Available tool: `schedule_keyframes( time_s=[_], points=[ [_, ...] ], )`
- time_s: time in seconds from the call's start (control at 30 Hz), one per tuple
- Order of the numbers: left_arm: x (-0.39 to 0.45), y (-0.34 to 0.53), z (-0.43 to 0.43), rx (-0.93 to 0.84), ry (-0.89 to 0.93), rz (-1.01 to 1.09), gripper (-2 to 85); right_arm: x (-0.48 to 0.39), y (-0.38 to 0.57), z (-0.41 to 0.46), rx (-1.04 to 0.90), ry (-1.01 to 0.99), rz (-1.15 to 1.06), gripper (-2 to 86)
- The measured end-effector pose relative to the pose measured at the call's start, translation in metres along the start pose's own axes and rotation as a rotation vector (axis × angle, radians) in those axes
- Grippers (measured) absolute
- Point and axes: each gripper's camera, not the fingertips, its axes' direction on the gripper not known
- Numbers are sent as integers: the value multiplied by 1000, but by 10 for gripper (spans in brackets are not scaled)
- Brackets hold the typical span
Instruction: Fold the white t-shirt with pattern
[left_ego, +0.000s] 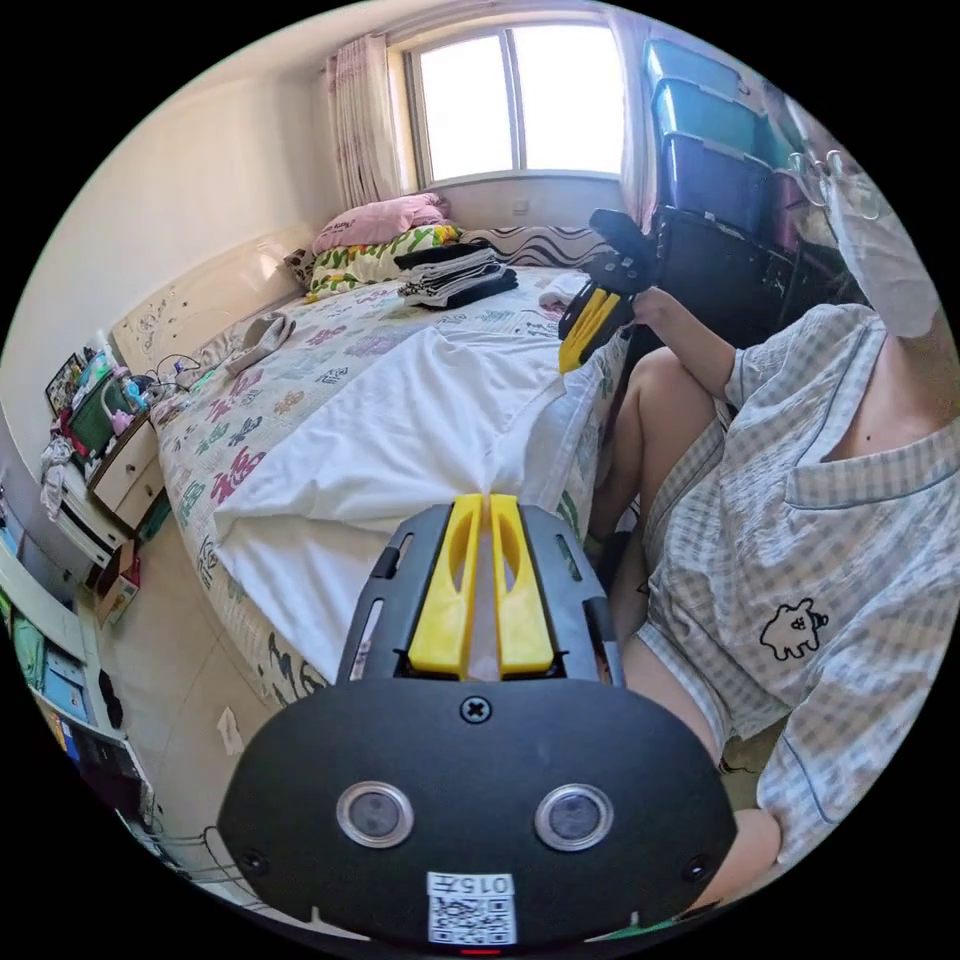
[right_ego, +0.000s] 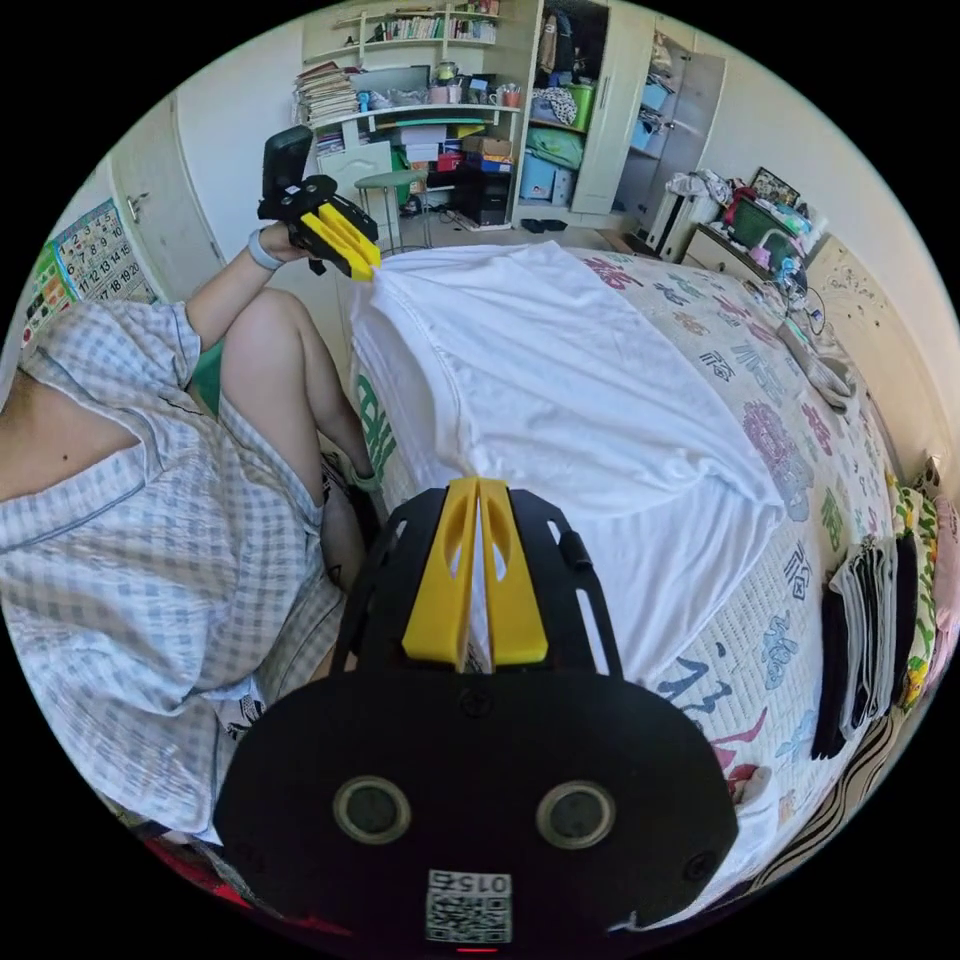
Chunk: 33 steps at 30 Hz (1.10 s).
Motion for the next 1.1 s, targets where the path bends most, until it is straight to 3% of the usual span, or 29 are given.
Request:
schedule_keyframes(
  time_s=[0.13,0.4,0.47,0.57,0.67,0.77,0.9,1.1],
  points=[
    [-4,-1,-9,-6,50,31,3,1,14,-15,16,-61,-71,-10],
    [-31,-6,24,-285,88,71,9,5,19,22,-291,-148,-223,-5],
    [-43,-5,20,-302,103,70,12,14,23,9,-229,-154,-222,1],
    [-83,2,-18,-164,155,20,21,54,28,-37,32,-26,-41,36],
    [-165,22,-82,241,82,-318,37,135,33,-74,293,75,391,50],
    [-243,47,-109,603,96,-630,60,218,35,-70,315,45,668,77],
    [-320,43,-80,377,-131,-917,66,293,49,-31,283,-62,911,117],
    [-404,48,1,221,171,-1072,118,346,68,0,246,-103,1021,128]
  ],
)
